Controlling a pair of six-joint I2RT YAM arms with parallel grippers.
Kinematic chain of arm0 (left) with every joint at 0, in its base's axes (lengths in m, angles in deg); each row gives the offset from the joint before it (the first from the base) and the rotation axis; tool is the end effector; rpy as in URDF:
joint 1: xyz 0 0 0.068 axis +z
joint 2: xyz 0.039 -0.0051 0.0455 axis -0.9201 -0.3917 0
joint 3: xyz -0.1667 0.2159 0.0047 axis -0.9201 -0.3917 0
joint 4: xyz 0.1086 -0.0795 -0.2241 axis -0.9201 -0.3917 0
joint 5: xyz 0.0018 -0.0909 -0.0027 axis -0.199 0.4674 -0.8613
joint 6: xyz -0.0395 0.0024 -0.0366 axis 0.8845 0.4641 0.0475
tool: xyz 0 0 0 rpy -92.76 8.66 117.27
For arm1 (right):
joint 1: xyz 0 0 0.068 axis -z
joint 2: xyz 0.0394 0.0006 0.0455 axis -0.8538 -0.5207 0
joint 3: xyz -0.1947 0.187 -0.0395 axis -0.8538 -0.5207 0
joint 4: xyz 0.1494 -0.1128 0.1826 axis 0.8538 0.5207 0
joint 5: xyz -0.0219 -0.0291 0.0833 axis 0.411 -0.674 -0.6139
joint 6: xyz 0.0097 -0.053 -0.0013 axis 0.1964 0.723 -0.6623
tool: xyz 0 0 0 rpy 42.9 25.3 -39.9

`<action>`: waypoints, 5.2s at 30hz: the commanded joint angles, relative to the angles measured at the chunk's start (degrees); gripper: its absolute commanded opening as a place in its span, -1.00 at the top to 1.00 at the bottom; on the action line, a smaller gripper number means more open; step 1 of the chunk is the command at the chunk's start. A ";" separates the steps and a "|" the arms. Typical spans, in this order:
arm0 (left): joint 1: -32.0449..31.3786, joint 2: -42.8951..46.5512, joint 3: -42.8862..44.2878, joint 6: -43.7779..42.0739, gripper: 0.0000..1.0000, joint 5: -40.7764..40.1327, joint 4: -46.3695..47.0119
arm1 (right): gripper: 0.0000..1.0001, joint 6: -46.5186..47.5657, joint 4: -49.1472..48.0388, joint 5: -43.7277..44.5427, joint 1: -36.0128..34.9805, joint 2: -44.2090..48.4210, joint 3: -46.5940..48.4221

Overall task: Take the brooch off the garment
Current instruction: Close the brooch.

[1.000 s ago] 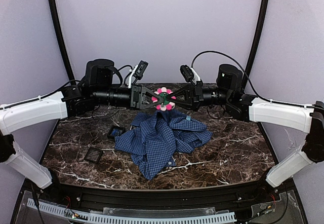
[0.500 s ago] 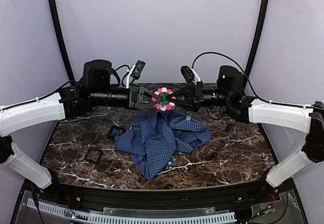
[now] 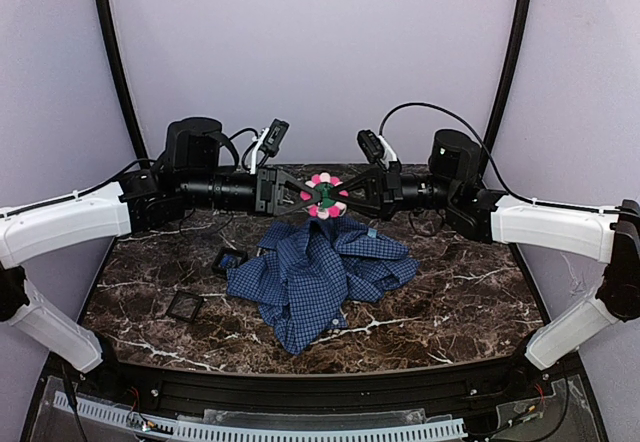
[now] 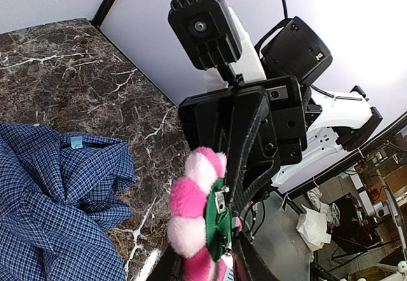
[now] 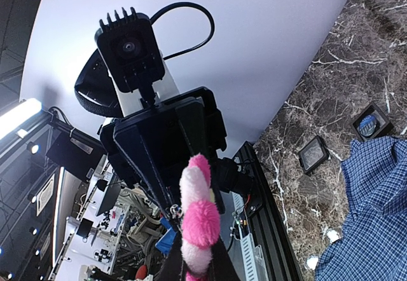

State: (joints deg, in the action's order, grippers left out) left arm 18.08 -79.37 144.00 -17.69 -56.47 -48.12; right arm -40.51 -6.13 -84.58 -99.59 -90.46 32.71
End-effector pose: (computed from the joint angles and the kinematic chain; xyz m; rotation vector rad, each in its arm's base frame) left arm 0.2046 -0.2598 0.3568 0.6619 1.9329 -1.4073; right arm 0.2278 0.2348 0.3259 -0.5574 1.9292 1.9630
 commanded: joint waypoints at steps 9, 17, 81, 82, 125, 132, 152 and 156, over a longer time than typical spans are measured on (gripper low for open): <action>0.60 -2.12 1.87 0.16 0.55 2.87 1.32 | 1.00 -1.13 -5.15 -4.97 -0.51 0.17 -0.12; 0.70 -3.96 2.90 1.17 0.56 6.36 2.00 | 1.00 -1.09 -5.14 -6.64 -0.56 0.13 -0.18; 0.73 -4.96 3.21 2.37 0.60 7.38 2.01 | 1.00 1.73 -1.85 -5.39 -1.56 1.23 0.20; 0.80 -4.53 2.83 2.27 0.60 7.14 2.02 | 1.00 1.69 -1.86 -5.28 -1.57 1.23 0.18; 0.74 1.63 -1.70 0.98 0.53 -1.85 2.87 | 1.00 -0.60 -3.97 -0.87 -0.60 2.47 -2.55; 0.75 0.58 -0.77 0.33 0.34 1.02 3.89 | 1.00 -0.72 -4.19 -0.56 -0.52 2.42 -2.42; -1.20 5.51 -5.83 -15.65 -0.62 -11.31 -2.75 | 1.00 -0.89 1.54 7.10 3.44 7.11 -0.34; -2.91 5.26 -6.67 -16.79 -0.62 -12.48 -0.43 | 1.00 -1.04 2.34 6.46 3.45 7.15 0.70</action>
State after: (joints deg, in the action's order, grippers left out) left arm 16.81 -74.39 138.80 -31.29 -66.63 -50.29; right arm -41.59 -3.97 -78.53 -96.34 -84.41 31.27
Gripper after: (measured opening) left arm 0.810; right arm 0.060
